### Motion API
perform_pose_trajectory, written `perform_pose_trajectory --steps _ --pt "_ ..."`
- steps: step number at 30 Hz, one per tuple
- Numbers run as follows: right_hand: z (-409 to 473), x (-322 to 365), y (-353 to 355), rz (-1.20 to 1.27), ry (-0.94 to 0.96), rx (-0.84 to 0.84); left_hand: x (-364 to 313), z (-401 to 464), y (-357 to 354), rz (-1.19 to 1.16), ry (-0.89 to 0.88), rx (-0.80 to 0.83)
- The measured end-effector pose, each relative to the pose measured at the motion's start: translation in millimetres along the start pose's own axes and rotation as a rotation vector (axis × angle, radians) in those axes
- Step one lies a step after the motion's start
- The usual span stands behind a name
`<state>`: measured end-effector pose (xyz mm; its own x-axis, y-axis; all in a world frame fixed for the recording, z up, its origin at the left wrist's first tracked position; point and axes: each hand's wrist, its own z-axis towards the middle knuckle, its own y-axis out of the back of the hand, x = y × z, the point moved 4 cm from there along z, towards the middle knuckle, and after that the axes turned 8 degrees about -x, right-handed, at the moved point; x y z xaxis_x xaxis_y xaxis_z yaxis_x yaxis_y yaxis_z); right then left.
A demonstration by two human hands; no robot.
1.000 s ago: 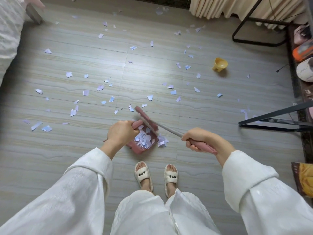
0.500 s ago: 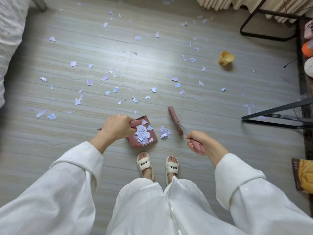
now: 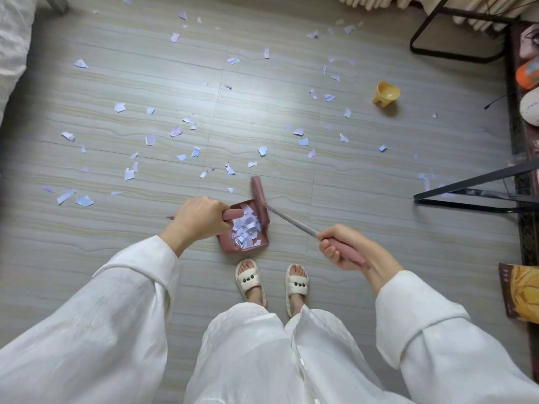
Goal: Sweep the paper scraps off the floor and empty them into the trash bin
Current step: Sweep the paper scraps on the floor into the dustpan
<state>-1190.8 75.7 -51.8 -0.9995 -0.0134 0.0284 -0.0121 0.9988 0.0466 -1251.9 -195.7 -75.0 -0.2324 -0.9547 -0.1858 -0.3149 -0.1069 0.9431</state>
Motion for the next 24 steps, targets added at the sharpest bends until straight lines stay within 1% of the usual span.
perform_pose_trajectory --steps 3,6,10,13,17,19,21,24 --pt "-7.4 7.7 1.9 -0.108 0.074 -0.065 3.0 -1.5 0.4 -0.007 0.001 -0.026" --pt "-6.5 12.3 0.5 -0.162 0.177 -0.145 6.8 -5.7 1.4 -0.013 0.010 -0.030" --pt "3.2 12.2 -5.3 -0.224 0.230 -0.204 9.4 -13.1 2.0 0.001 0.010 -0.026" --pt "15.1 2.5 -16.2 -0.230 0.197 -0.170 8.8 -14.0 2.8 -0.007 0.019 -0.028" --pt "9.7 1.9 -21.6 -0.167 0.083 -0.040 11.7 -15.0 3.4 -0.026 0.037 -0.016" --pt "-0.5 9.3 -18.1 -0.163 0.048 -0.004 12.9 -17.8 4.3 -0.024 0.036 -0.009" --pt "-7.9 14.7 -13.9 -0.199 0.058 -0.022 14.2 -20.0 5.6 -0.022 0.037 0.005" --pt "-7.8 20.0 -11.9 -0.240 0.155 -0.091 17.0 -22.7 11.6 -0.021 0.052 0.000"
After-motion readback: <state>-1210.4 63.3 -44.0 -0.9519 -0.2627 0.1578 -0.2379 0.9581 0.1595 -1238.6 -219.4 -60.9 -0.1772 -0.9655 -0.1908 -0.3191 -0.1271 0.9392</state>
